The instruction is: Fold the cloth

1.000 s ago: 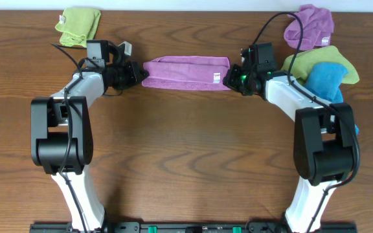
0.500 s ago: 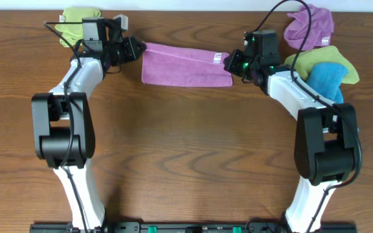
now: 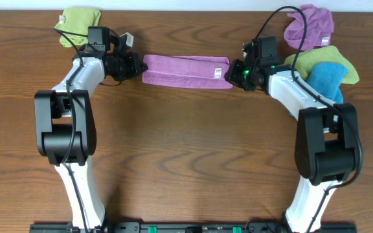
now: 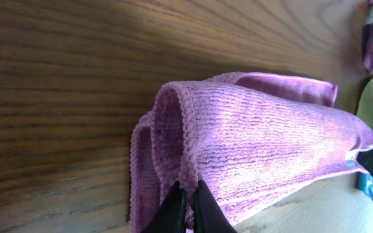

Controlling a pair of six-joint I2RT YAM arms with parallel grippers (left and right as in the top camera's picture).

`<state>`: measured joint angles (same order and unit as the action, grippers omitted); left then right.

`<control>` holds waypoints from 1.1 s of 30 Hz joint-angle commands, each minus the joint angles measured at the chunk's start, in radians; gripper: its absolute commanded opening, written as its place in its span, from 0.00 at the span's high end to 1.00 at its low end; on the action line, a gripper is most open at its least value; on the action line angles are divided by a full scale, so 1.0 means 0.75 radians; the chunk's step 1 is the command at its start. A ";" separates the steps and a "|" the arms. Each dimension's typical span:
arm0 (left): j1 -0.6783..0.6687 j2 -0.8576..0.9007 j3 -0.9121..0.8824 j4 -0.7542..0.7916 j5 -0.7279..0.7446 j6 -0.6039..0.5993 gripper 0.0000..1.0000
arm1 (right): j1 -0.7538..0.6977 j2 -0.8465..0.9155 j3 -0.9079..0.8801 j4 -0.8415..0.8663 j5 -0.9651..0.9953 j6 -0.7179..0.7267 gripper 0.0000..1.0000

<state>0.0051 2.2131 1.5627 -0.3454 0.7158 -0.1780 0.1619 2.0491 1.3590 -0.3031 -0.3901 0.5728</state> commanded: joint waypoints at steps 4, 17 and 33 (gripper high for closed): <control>0.011 0.013 0.015 -0.010 -0.092 0.033 0.92 | -0.011 0.014 0.016 -0.007 0.031 -0.030 0.90; 0.014 -0.341 0.031 -0.042 -0.143 0.221 0.60 | -0.051 -0.123 0.109 -0.014 -0.046 -0.172 0.79; -0.216 -0.093 0.032 -0.046 -0.619 0.368 0.94 | 0.135 0.043 0.201 -0.261 0.415 -0.271 0.98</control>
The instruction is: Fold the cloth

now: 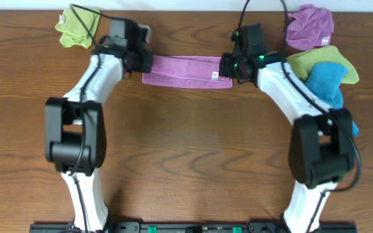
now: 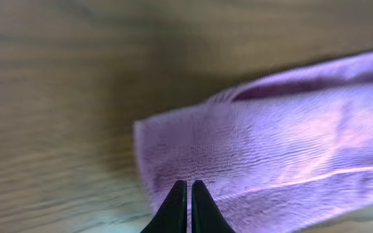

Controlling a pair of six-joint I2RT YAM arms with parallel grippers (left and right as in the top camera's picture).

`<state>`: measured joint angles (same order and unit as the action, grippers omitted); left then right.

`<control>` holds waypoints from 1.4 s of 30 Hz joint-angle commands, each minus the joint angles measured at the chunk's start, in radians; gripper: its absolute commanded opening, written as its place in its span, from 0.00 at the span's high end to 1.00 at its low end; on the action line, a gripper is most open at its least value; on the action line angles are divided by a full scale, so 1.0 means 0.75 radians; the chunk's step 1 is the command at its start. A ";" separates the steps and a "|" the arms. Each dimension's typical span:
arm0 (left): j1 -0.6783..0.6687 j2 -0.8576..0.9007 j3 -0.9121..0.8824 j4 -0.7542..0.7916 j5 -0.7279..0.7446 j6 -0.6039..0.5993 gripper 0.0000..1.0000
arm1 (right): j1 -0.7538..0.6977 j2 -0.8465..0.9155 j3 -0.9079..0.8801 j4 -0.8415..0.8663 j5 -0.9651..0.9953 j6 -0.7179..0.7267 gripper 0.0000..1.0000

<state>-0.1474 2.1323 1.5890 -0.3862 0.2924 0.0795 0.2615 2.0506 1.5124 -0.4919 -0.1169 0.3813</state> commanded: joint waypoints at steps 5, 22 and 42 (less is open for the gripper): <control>-0.023 0.067 -0.004 0.045 -0.052 0.023 0.94 | 0.003 0.071 -0.003 0.026 0.067 -0.016 0.98; -0.026 0.168 -0.021 0.030 -0.050 -0.021 0.94 | 0.005 0.187 -0.003 0.097 0.064 0.010 0.99; -0.058 0.204 -0.021 -0.267 -0.116 -0.037 0.94 | 0.016 0.167 0.002 0.082 -0.035 0.009 0.74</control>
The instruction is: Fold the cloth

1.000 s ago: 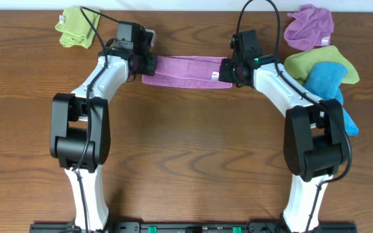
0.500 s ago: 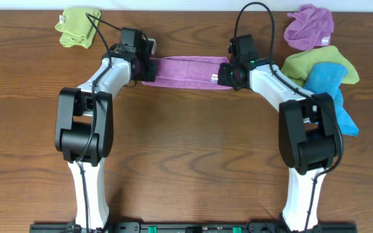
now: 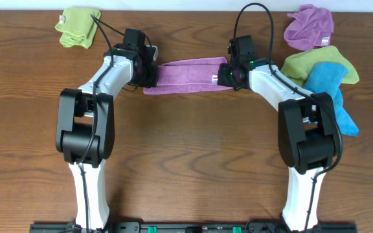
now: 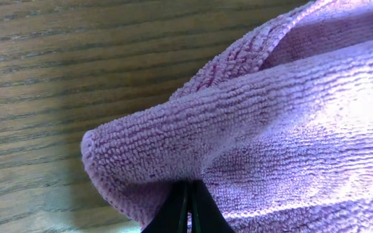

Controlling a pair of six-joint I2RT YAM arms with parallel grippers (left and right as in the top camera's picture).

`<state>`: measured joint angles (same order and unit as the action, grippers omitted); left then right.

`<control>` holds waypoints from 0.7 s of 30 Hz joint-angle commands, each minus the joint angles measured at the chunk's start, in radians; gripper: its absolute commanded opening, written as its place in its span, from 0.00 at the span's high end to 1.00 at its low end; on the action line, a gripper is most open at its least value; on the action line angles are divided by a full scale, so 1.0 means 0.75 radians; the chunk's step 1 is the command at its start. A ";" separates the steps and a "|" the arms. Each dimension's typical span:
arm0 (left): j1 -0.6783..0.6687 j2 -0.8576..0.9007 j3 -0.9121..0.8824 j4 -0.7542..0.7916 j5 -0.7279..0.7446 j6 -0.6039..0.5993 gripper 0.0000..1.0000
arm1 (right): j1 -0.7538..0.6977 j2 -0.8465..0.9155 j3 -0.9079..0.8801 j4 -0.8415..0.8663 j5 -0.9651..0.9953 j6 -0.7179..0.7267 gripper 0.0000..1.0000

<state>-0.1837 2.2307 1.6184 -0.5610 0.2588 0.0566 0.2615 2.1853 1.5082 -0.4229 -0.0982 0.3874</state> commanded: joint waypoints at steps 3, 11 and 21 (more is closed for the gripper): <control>-0.009 0.073 -0.061 -0.022 -0.118 -0.004 0.95 | -0.001 -0.095 0.015 -0.011 -0.065 0.001 0.65; -0.009 0.073 -0.061 -0.013 -0.121 -0.004 0.94 | -0.055 -0.310 0.015 -0.032 -0.064 -0.085 0.50; -0.009 0.073 -0.061 -0.008 -0.121 -0.004 0.94 | -0.214 -0.183 0.012 -0.110 -0.438 -0.139 0.34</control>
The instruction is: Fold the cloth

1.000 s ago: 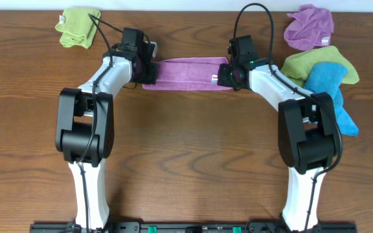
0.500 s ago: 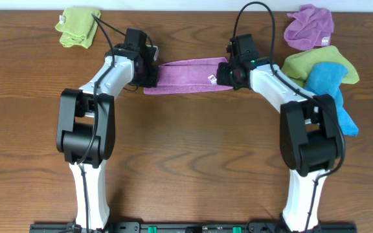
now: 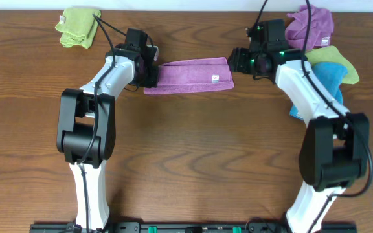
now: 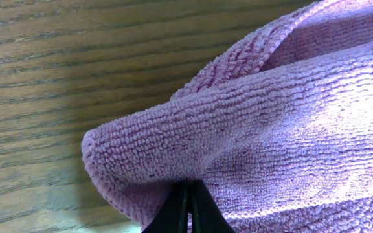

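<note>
The purple cloth (image 3: 186, 73) lies as a long folded strip on the wooden table (image 3: 193, 149), with a small white tag near its right end. My left gripper (image 3: 150, 73) is at its left end. In the left wrist view the gripper (image 4: 188, 194) is shut on the cloth's (image 4: 271, 129) folded edge, with the fingertips pressed together in the fabric. My right gripper (image 3: 234, 63) hangs just off the cloth's right end with nothing in it, and it looks open.
A folded green cloth (image 3: 78, 27) lies at the back left corner. At the back right is a pile of a second purple cloth (image 3: 313, 24), a green cloth (image 3: 339, 59) and a blue cloth (image 3: 334, 81), partly under my right arm.
My right gripper has let go of the cloth's right end and moved off to the right and back. The left gripper still pinches the left end, and the cloth has not shifted.
Both grippers held the ends of the folded purple strip, stretched between them at the back of the table. Then they held it slightly further back. Then it lay nearer the middle, still held at both ends. Now only the left gripper holds it.
</note>
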Controlling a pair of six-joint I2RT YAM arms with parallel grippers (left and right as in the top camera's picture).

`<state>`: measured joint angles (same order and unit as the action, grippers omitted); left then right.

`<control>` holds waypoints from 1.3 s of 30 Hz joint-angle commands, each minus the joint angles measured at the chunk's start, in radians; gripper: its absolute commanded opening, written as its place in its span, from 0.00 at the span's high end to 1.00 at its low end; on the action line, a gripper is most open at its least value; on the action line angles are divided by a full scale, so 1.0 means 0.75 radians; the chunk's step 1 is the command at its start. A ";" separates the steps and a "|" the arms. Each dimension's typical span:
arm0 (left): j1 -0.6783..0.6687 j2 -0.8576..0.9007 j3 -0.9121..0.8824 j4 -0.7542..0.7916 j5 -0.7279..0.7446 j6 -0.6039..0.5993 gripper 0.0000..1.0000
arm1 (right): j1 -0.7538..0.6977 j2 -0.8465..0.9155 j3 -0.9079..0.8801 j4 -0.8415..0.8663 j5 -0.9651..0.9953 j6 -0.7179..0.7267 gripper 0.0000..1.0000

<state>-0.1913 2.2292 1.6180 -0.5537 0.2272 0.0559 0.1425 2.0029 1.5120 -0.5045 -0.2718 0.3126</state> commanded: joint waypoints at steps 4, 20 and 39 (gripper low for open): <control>0.002 0.075 -0.060 -0.017 -0.078 -0.004 0.94 | -0.155 0.168 0.007 0.005 -0.457 -0.040 0.26; 0.001 0.075 -0.060 -0.009 -0.077 -0.005 0.94 | -0.085 0.470 0.008 0.229 -0.661 0.102 0.26; -0.018 0.075 -0.060 -0.053 -0.027 -0.139 0.94 | -0.073 0.378 0.076 0.262 -0.660 0.190 0.99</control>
<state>-0.1932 2.2288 1.6161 -0.5575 0.2287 -0.0040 0.0765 2.3253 1.5448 -0.2977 -0.7769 0.4423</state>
